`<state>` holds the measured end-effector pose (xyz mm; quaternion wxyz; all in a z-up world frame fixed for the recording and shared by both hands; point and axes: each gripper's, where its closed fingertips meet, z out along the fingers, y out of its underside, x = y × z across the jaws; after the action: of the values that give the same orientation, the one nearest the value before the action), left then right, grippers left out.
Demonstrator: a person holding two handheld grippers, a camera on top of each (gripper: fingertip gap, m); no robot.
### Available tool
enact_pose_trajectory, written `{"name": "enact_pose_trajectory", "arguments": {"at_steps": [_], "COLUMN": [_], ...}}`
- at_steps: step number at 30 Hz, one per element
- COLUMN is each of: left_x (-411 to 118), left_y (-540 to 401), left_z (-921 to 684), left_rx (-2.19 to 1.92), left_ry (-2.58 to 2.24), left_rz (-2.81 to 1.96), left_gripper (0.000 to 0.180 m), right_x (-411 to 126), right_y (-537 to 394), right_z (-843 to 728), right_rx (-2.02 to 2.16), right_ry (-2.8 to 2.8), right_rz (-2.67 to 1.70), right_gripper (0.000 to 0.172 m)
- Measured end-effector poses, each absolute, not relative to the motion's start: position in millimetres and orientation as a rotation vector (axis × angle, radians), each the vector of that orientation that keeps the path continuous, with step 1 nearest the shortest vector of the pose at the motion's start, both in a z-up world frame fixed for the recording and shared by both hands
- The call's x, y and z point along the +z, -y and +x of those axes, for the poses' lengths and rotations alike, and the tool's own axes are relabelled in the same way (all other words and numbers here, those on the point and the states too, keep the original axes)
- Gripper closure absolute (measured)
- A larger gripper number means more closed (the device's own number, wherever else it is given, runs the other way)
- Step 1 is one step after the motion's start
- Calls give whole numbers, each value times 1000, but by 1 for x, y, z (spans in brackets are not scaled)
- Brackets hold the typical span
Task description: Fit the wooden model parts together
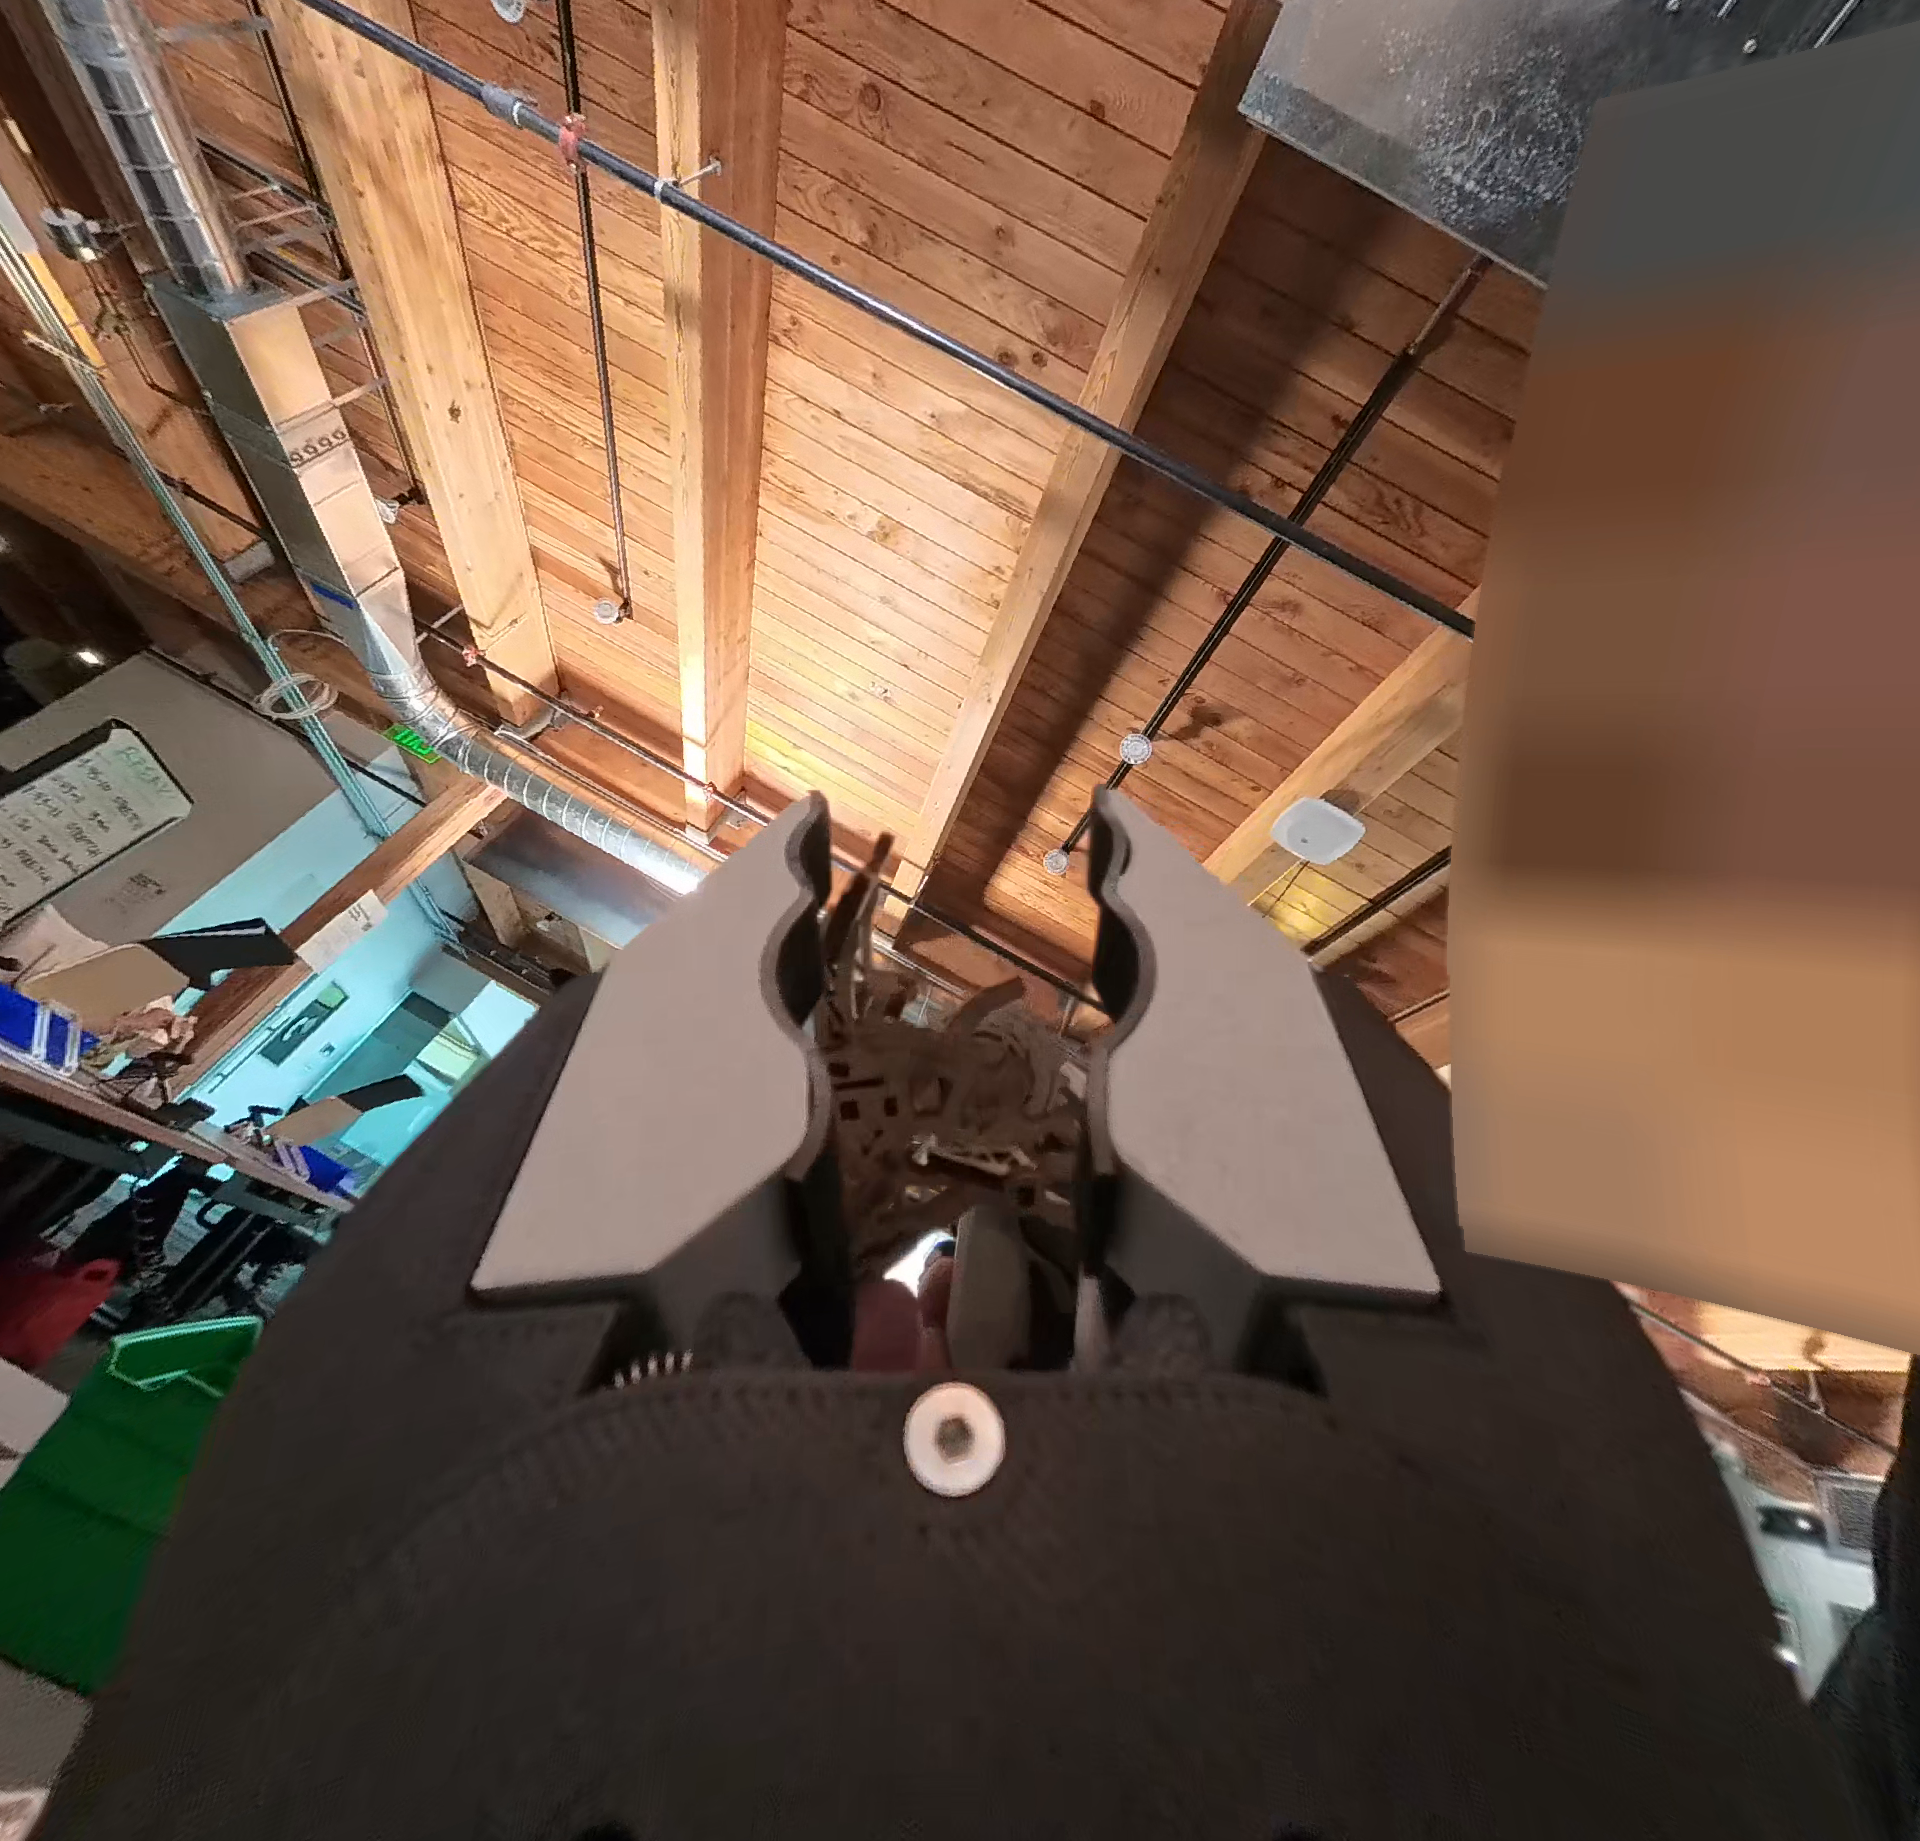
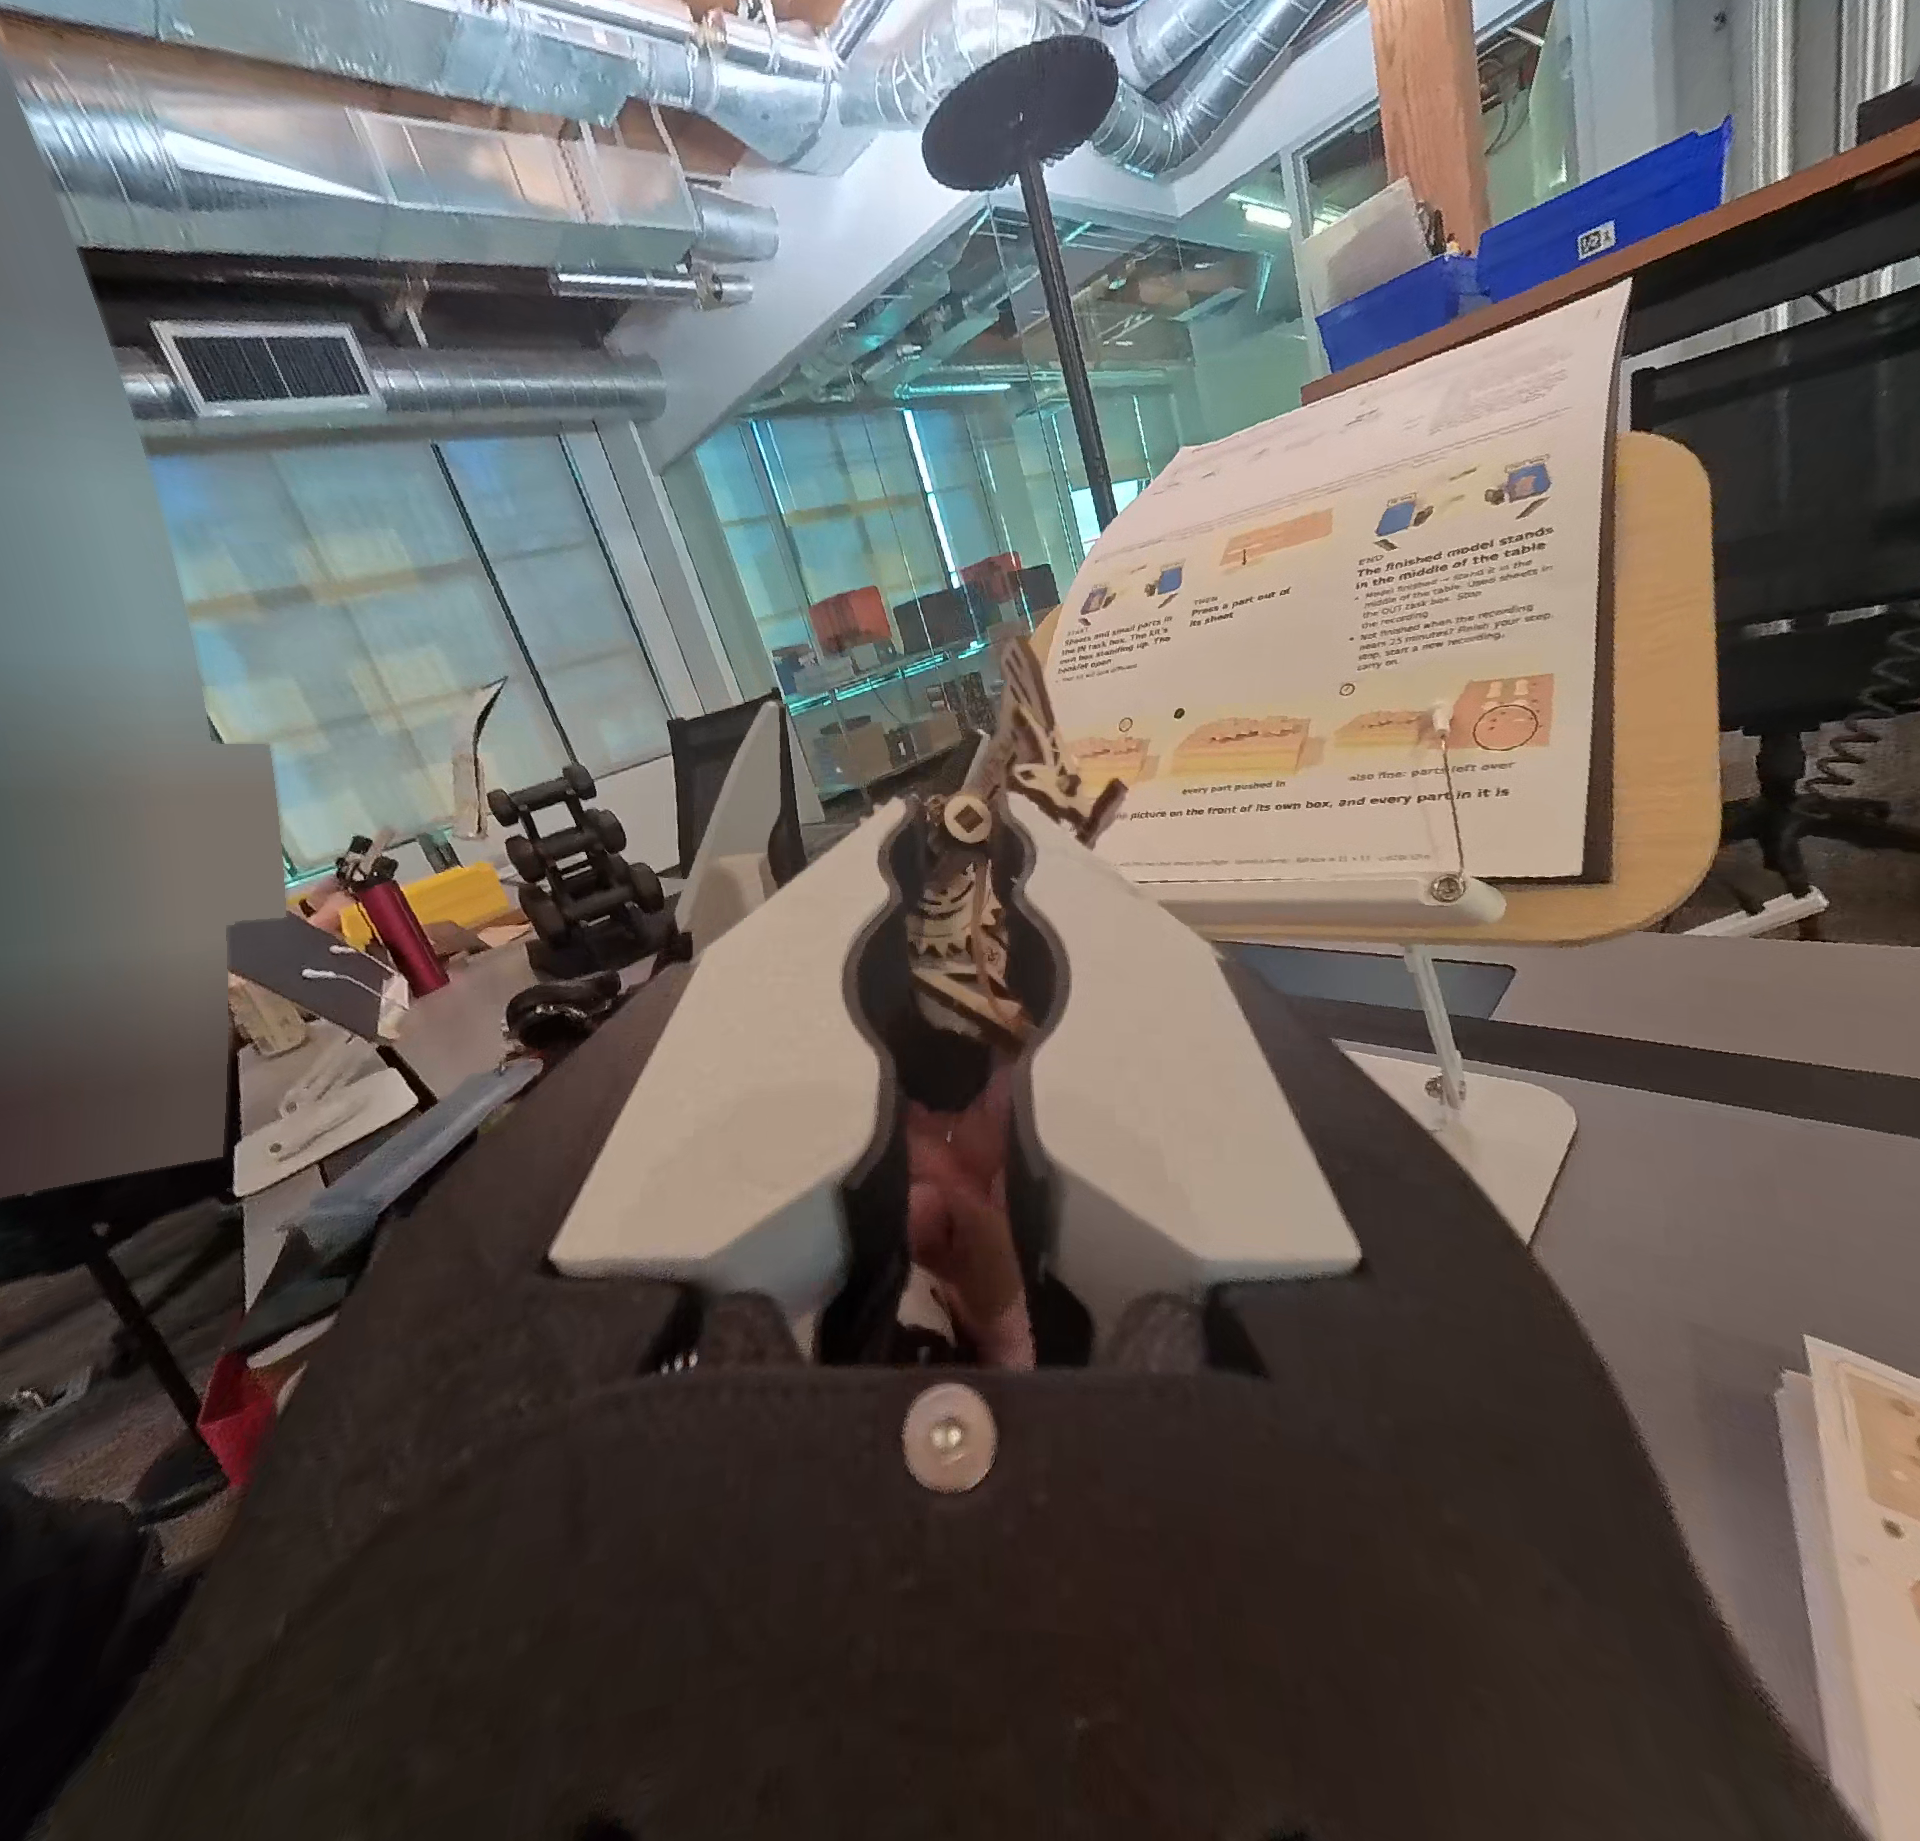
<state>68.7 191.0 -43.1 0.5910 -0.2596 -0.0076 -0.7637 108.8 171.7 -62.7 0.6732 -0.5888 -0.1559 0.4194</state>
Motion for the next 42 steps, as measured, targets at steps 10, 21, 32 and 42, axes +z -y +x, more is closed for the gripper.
{"name": "enact_pose_trajectory", "arguments": {"at_steps": [10,21,32,42], "left_x": [-47,-44,-45,-46], "left_y": [-198,-192,-188,-188], "left_z": [72,61,53,55], "left_rx": [-1788,-1800,-1815,-1745], "left_ry": [45,11,-15,-65], "left_rz": [-623,-591,-571,-610], "left_gripper": [133,137,138,140], "right_x": [-76,-80,-81,-88], "right_y": [-180,-179,-173,-169], "right_z": [113,112,105,102], "right_rx": [1136,1201,1031,899], "right_ry": [264,313,478,646], "right_rz": [-1359,-1390,-1422,-1502], "right_gripper": [163,163,163,163]}}
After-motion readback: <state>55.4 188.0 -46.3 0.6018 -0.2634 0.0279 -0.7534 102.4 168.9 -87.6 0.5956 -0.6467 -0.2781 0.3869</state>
